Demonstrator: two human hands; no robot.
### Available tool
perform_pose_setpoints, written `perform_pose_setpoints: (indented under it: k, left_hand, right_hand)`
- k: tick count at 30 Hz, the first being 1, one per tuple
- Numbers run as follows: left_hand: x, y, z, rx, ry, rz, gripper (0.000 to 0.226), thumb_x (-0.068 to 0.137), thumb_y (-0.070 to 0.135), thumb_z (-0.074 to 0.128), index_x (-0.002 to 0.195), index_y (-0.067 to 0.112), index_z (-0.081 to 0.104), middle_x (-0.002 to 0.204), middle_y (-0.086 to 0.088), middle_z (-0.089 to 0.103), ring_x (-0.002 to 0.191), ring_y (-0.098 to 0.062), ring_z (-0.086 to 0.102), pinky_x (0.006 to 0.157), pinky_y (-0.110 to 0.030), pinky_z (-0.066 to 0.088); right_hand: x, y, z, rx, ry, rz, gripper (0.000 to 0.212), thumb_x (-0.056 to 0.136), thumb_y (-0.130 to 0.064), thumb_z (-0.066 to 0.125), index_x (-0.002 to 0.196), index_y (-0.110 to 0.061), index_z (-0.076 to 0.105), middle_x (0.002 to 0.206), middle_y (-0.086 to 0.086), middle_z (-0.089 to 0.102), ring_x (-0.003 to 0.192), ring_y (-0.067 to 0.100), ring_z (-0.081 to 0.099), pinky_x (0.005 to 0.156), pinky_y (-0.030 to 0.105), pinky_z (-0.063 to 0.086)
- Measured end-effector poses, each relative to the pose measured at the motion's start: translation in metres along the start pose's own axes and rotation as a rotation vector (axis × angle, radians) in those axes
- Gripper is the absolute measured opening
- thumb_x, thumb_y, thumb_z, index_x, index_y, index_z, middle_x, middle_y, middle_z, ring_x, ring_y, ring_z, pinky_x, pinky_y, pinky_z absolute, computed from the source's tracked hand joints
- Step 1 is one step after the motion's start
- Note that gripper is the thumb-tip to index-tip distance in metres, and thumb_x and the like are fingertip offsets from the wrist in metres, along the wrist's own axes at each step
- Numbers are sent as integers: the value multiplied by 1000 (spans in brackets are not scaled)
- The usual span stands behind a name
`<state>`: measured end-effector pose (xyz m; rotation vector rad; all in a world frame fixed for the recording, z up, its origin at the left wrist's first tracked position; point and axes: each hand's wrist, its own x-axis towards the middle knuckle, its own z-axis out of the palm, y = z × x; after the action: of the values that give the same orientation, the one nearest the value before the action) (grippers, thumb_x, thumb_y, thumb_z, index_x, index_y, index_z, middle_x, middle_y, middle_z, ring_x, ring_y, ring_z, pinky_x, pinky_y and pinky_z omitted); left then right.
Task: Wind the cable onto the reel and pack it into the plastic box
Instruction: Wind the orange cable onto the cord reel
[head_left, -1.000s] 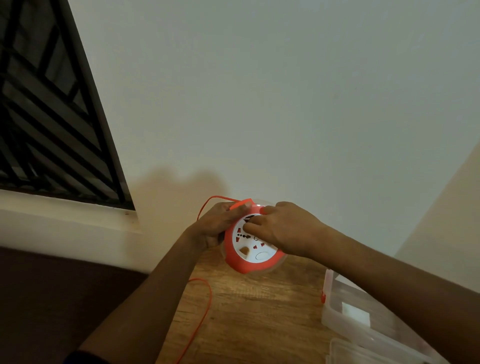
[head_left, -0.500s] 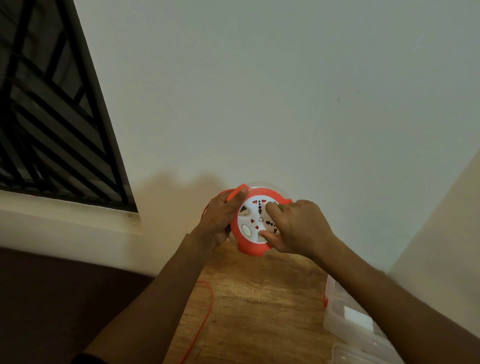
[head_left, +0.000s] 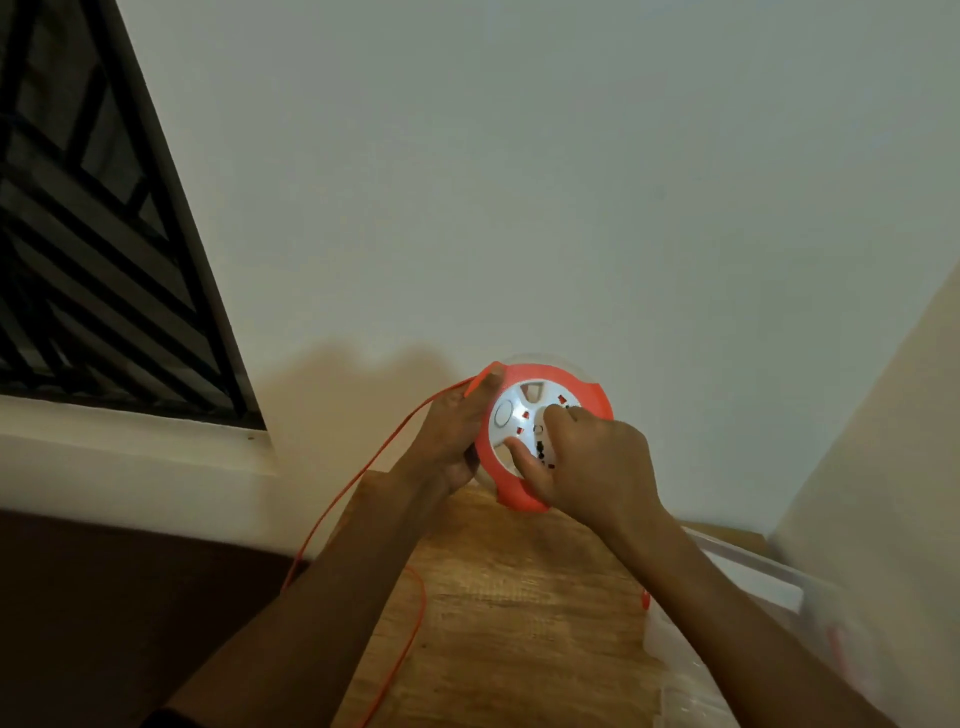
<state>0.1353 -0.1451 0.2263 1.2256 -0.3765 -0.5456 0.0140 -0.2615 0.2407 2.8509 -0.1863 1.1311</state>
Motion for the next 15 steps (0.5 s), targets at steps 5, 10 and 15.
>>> perform_pose_setpoints:
  k: [5,10,15]
  left_hand:
    - [2,-2,-5,83,-11,2,43,93,46,65,120,13,71,112,-15,78,97,-38,75,87,-50,62]
    - [-1,1,-8,122,-67,2,47,86,52,62,118,19,70,118,-15,76,103,-41,73,88,-50,62]
    - [0,0,-12,117,-56,43,37,100,38,58,121,10,70,118,-22,73,104,-43,71,88,-50,61]
  right_hand:
    - [-2,-3,-8,51,-57,-187,26,79,-33,69,94,-11,68,86,9,73,70,27,67,61,37,57]
    - [5,-2,-16,45,-228,-399,35,76,-29,71,109,-18,65,113,4,65,100,27,58,81,42,54]
    - [9,-5,-18,-48,-250,-254,49,77,-46,64,117,-19,58,120,7,58,103,29,52,75,42,51]
